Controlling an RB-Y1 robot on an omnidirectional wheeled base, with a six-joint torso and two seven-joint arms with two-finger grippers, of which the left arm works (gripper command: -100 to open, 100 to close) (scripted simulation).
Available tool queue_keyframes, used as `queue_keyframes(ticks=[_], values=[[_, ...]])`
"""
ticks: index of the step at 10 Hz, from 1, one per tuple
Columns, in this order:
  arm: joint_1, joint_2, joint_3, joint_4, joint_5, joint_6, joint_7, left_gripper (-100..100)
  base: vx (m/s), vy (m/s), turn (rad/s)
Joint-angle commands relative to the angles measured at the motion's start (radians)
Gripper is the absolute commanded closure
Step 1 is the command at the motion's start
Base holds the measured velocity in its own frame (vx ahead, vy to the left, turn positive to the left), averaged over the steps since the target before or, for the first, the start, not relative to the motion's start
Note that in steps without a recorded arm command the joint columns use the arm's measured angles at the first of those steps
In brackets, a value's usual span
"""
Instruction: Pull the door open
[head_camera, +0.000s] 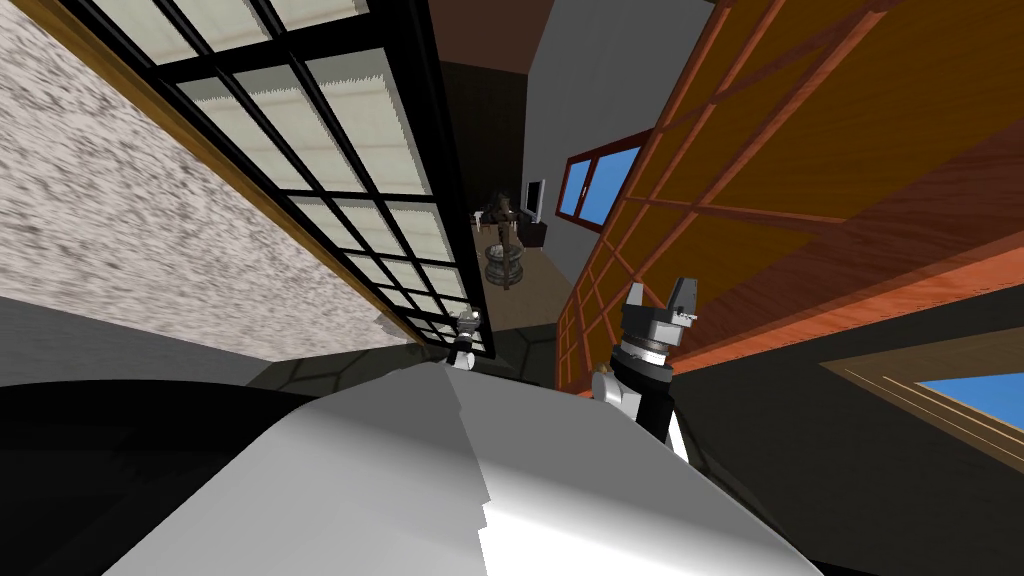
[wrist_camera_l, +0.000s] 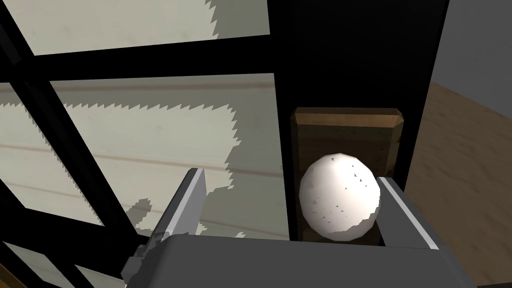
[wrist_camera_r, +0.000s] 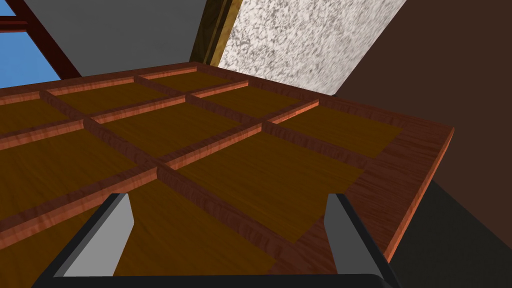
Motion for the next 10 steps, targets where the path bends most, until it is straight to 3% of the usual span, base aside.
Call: queue_keyframes(ticks=[1,10], values=[[-0.001,0.031,0.025,0.000,0.012,-0.012,0.003,100,-0.036,0.002,0.004],[-0.002,0.034,0.024,0.001,0.011,-0.012,0.004,100,-0.007,0.000,0.004]])
